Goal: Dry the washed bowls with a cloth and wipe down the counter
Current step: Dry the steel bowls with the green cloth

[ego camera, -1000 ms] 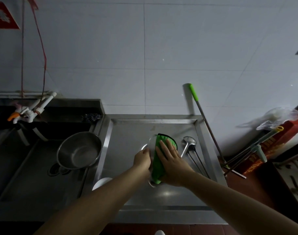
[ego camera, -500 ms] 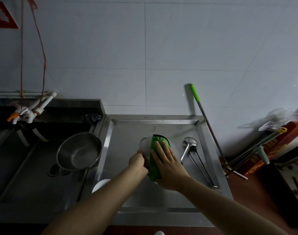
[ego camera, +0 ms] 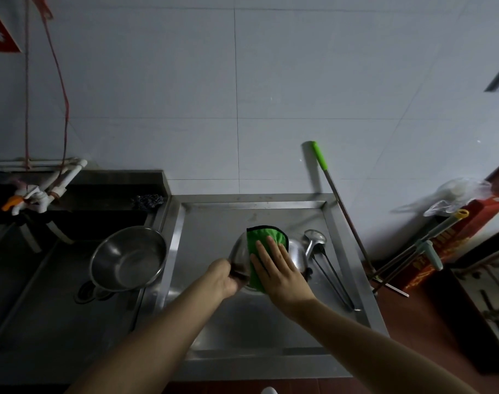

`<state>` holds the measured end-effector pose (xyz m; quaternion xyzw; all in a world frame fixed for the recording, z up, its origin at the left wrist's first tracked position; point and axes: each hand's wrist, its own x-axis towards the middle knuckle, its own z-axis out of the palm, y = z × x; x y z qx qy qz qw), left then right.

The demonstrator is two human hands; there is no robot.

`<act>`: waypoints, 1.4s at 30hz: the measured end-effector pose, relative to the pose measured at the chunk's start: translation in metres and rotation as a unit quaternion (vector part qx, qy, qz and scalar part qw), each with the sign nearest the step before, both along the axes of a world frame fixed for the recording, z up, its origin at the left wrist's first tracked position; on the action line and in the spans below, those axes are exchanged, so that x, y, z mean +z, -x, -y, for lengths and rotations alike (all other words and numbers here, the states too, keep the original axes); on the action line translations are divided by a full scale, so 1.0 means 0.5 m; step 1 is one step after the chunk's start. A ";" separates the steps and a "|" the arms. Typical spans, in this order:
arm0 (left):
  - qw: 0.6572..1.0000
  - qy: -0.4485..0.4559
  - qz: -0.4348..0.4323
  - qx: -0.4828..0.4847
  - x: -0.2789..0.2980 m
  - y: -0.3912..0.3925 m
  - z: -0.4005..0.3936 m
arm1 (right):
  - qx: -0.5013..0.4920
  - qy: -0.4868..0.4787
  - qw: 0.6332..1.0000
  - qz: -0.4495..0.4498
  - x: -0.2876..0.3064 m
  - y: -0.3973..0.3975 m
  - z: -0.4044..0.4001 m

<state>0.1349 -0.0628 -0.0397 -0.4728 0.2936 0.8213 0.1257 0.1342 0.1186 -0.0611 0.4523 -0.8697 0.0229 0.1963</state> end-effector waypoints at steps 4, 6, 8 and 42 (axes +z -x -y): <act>0.994 0.066 0.005 -0.091 0.003 -0.011 0.001 | -0.006 0.019 0.999 0.040 0.001 0.033 -0.016; 0.973 0.108 0.006 -0.203 0.007 -0.022 0.006 | 0.004 0.012 0.999 0.052 0.005 0.039 -0.031; 0.837 0.360 -0.009 -0.411 0.005 -0.035 0.013 | 0.013 0.017 0.999 0.040 0.011 0.042 -0.044; 0.708 0.638 -0.293 -0.078 -0.061 -0.047 0.028 | 0.010 0.241 0.967 0.079 0.060 0.042 -0.058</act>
